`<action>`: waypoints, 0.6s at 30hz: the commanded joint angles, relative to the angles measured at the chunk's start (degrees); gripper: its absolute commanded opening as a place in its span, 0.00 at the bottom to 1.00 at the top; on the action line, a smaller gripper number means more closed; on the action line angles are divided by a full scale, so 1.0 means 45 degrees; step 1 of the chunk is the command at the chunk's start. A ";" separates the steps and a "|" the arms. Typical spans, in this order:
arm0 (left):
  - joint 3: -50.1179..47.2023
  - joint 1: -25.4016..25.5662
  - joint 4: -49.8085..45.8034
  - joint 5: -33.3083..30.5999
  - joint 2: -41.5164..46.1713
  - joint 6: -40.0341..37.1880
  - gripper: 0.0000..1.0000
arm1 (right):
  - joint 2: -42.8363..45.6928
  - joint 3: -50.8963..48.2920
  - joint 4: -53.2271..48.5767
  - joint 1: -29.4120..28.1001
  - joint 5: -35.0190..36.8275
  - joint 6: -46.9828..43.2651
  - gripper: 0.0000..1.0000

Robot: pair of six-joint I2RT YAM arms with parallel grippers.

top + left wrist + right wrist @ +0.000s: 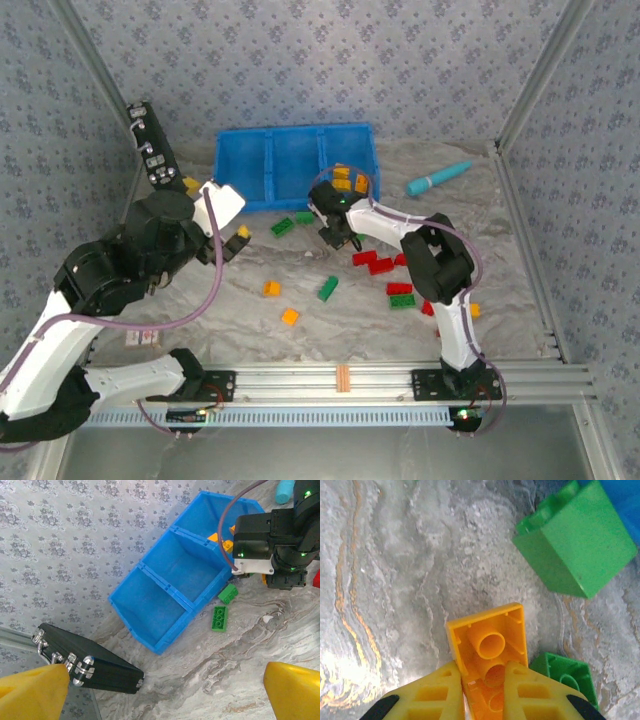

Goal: Sort the legos into containers by color
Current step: Pick up the lego from the center of the table.

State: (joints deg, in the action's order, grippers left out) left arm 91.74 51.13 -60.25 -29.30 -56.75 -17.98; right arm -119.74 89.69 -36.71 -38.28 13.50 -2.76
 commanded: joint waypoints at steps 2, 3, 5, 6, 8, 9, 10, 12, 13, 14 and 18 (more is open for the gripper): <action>0.0335 0.0024 0.0088 -0.0266 0.0180 -0.0204 1.00 | 0.0857 -0.0038 -0.1024 0.0010 -0.0145 0.0390 0.19; 0.0350 0.0024 0.0088 -0.0276 0.0155 -0.0204 1.00 | 0.1022 0.0070 -0.1068 0.0026 -0.0165 0.0417 0.19; 0.0346 0.0024 0.0106 -0.0324 0.0170 -0.0238 1.00 | 0.1254 0.0323 -0.1156 0.0098 -0.0205 0.0429 0.19; 0.0335 0.0028 0.0107 -0.0354 0.0189 -0.0253 1.00 | 0.1380 0.0463 -0.1159 0.0150 -0.0243 0.0420 0.19; 0.0345 0.0027 0.0144 -0.0407 0.0188 -0.0282 1.00 | 0.1538 0.0803 -0.1159 0.0294 -0.0304 0.0383 0.19; 0.0351 0.0025 0.0146 -0.0422 0.0189 -0.0302 1.00 | 0.1551 0.1012 -0.1197 0.0385 -0.0290 0.0347 0.19; 0.0357 0.0038 0.0146 -0.0442 0.0190 -0.0297 1.00 | 0.1541 0.1282 -0.1198 0.0506 -0.0205 0.0271 0.19; 0.0359 0.0024 0.0137 -0.0481 0.0160 -0.0321 1.00 | 0.1412 0.1834 -0.1159 0.0772 -0.0128 0.0133 0.19; 0.0356 0.0028 0.0138 -0.0501 0.0170 -0.0312 1.00 | 0.1268 0.2169 -0.1130 0.0956 -0.0099 0.0048 0.19; 0.0350 0.0026 0.0127 -0.0523 0.0164 -0.0321 1.00 | 0.1131 0.2516 -0.1120 0.1088 -0.0071 -0.0030 0.19; 0.0380 0.0006 0.0078 -0.0654 0.0077 -0.0360 1.00 | 0.0187 0.4301 -0.0964 0.1725 -0.0030 -0.0326 0.19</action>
State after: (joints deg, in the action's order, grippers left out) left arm 91.74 51.13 -60.23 -30.72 -56.66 -18.70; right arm -116.20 104.01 -40.75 -32.21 12.69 -2.72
